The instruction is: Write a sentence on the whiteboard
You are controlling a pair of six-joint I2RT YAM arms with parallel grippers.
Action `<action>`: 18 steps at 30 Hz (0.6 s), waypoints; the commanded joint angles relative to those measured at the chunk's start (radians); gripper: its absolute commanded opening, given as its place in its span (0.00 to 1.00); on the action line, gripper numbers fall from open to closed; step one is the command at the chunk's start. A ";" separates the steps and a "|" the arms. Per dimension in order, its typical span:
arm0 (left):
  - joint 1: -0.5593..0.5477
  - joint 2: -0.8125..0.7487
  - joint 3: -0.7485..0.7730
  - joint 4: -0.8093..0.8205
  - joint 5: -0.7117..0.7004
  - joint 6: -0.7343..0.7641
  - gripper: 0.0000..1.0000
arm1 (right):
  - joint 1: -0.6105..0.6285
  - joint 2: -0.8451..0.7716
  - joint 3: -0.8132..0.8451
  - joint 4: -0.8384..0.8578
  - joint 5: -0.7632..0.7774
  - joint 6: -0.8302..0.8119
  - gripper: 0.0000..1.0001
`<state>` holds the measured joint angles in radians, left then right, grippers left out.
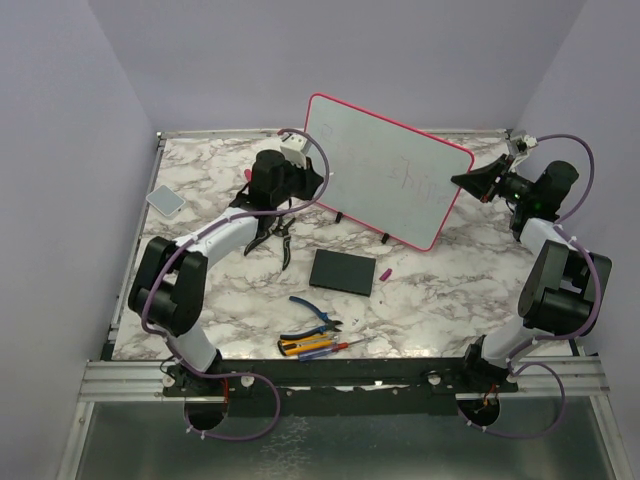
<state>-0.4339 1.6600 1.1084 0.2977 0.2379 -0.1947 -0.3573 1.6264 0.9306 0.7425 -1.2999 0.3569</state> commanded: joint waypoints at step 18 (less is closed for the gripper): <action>-0.008 0.118 -0.008 0.091 -0.049 0.023 0.00 | 0.013 0.014 0.004 -0.101 -0.006 -0.083 0.01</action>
<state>-0.4400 1.7378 1.1210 0.3664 0.2115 -0.1905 -0.3573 1.6264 0.9432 0.7036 -1.2999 0.3317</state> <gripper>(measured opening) 0.113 0.048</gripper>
